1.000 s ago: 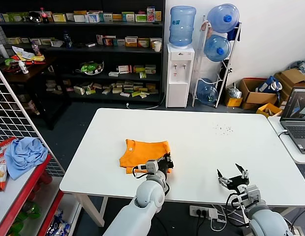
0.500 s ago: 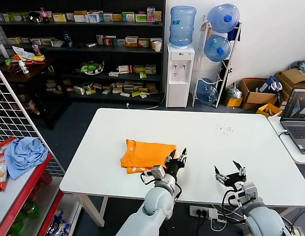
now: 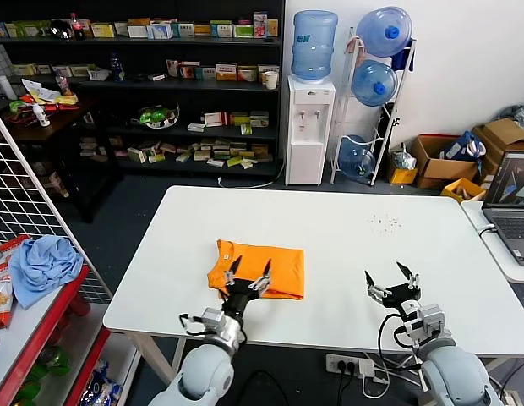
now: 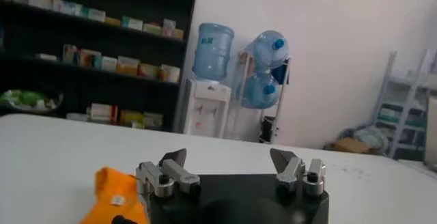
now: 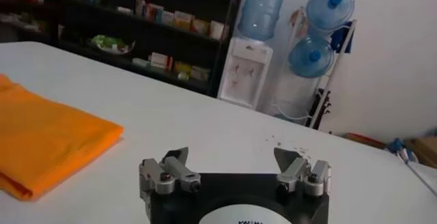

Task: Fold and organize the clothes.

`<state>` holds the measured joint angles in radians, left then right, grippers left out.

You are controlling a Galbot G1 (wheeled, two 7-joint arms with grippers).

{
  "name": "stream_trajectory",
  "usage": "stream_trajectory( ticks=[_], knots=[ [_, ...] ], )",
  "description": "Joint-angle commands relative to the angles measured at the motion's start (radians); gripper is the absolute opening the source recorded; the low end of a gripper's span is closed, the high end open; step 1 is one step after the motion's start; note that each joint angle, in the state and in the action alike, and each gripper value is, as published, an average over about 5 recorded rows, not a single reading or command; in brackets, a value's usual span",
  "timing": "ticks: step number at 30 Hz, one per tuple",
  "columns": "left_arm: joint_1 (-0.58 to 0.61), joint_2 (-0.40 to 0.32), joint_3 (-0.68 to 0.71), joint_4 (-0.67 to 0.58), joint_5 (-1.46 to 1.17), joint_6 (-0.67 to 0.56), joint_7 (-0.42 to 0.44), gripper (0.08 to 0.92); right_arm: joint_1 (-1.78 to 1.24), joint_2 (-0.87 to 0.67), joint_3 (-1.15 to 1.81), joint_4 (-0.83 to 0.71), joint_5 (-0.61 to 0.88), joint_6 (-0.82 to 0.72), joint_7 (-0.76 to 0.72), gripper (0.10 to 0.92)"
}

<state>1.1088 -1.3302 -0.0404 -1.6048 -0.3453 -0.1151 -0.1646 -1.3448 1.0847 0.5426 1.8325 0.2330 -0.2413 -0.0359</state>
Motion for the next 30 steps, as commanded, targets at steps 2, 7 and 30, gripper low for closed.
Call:
stream_trajectory(
  ticks=[2,7,30],
  knots=[
    [0.194,0.166,-0.265,-0.064,0.28,-0.189,0.065,0.823,-0.014,0.162,0.13,0.019,-0.123,0.022,-0.157,0.823],
    [0.236,0.163,-0.332,-0.127,0.3,-0.093,0.1,0.823,-0.021,0.223,0.2,0.036,-0.14,0.021,-0.169,0.823],
    [0.253,0.143,-0.368,-0.168,0.293,-0.022,0.154,0.823,-0.049,0.301,0.285,0.066,-0.181,0.014,-0.195,0.823]
  ],
)
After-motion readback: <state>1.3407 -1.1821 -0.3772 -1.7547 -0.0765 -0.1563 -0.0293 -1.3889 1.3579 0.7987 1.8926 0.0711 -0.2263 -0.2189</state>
